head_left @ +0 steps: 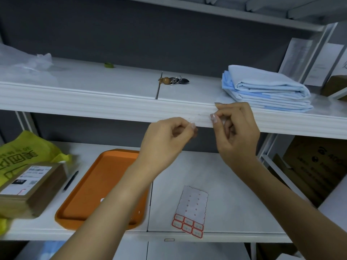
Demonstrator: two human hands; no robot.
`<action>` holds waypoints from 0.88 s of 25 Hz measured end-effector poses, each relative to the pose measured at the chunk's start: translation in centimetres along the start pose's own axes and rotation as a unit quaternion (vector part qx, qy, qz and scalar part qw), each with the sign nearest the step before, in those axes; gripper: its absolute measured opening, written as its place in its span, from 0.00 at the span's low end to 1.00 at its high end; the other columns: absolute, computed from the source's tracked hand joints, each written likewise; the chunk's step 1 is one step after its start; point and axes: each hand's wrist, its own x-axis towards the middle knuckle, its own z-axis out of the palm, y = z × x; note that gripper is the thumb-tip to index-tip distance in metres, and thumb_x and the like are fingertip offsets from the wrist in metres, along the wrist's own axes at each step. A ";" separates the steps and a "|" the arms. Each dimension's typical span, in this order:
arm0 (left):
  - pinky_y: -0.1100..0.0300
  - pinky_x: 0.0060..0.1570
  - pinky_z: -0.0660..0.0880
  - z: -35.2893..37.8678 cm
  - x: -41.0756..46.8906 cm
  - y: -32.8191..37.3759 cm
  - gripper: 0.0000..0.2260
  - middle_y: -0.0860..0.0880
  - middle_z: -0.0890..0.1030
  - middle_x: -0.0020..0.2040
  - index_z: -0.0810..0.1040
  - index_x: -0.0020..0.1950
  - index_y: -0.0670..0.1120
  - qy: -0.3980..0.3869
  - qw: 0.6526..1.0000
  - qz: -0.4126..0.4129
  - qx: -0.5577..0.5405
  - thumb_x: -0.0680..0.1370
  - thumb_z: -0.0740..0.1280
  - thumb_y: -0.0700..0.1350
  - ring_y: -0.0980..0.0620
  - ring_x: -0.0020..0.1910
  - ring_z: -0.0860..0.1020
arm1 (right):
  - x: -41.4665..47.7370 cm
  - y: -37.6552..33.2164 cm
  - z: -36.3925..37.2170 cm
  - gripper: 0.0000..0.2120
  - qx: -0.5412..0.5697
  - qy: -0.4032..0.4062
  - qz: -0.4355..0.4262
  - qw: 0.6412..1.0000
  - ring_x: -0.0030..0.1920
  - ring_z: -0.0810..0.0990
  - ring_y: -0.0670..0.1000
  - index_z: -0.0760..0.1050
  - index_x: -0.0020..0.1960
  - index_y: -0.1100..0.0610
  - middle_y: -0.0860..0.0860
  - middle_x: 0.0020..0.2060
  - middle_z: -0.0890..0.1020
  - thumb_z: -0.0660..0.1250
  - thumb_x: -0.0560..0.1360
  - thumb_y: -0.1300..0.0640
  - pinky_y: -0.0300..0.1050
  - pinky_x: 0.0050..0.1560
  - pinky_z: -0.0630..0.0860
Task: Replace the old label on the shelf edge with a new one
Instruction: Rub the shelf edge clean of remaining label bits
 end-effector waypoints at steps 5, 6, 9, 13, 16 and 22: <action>0.58 0.34 0.82 -0.5 -1.6 -0.2 0.12 0.50 0.86 0.48 0.82 0.54 0.46 -0.085 0.968 -0.055 -0.229 0.83 0.59 0.41 0.54 0.50 0.84 | -2.5 -1.1 -0.9 0.13 -0.003 -0.073 0.013 0.997 0.40 0.76 0.44 0.77 0.59 0.62 0.58 0.62 0.75 0.66 0.77 0.57 0.32 0.39 0.75; 0.58 0.34 0.82 -0.6 -1.8 -0.1 0.11 0.48 0.86 0.48 0.82 0.54 0.45 -0.094 0.960 -0.067 -0.255 0.83 0.59 0.40 0.52 0.51 0.84 | -3.0 -1.3 -0.9 0.13 0.008 -0.081 0.008 0.997 0.43 0.77 0.45 0.78 0.59 0.62 0.59 0.61 0.76 0.67 0.76 0.58 0.32 0.41 0.76; 0.58 0.34 0.82 -0.6 -2.2 0.0 0.08 0.48 0.86 0.48 0.84 0.53 0.45 -0.095 0.949 -0.105 -0.283 0.80 0.64 0.41 0.52 0.51 0.84 | -3.1 -2.2 -0.7 0.08 0.062 -0.082 0.090 0.991 0.47 0.79 0.45 0.81 0.53 0.59 0.52 0.52 0.79 0.69 0.76 0.58 0.37 0.39 0.77; 0.58 0.37 0.82 -0.6 -2.7 0.3 0.10 0.47 0.86 0.49 0.85 0.52 0.45 -0.088 0.931 -0.145 -0.324 0.77 0.69 0.49 0.52 0.51 0.84 | -2.8 -3.2 -0.1 0.05 0.074 -0.079 0.120 0.987 0.40 0.77 0.46 0.82 0.49 0.56 0.49 0.48 0.78 0.70 0.74 0.57 0.39 0.35 0.75; 0.58 0.39 0.82 -1.0 -2.6 0.2 0.11 0.43 0.86 0.49 0.86 0.46 0.43 -0.085 0.896 -0.212 -0.381 0.73 0.72 0.50 0.50 0.51 0.84 | -3.1 -3.6 0.2 0.04 0.070 -0.094 0.093 0.989 0.34 0.74 0.45 0.82 0.48 0.57 0.49 0.46 0.76 0.72 0.73 0.57 0.38 0.33 0.73; 0.62 0.38 0.80 -2.2 -2.9 -0.9 0.11 0.45 0.86 0.51 0.88 0.46 0.47 -0.101 0.804 -0.338 -0.479 0.65 0.76 0.48 0.53 0.49 0.85 | -2.3 -3.4 0.7 0.11 0.077 -0.167 -0.009 0.983 0.42 0.79 0.49 0.83 0.49 0.60 0.54 0.45 0.82 0.73 0.72 0.54 0.45 0.40 0.77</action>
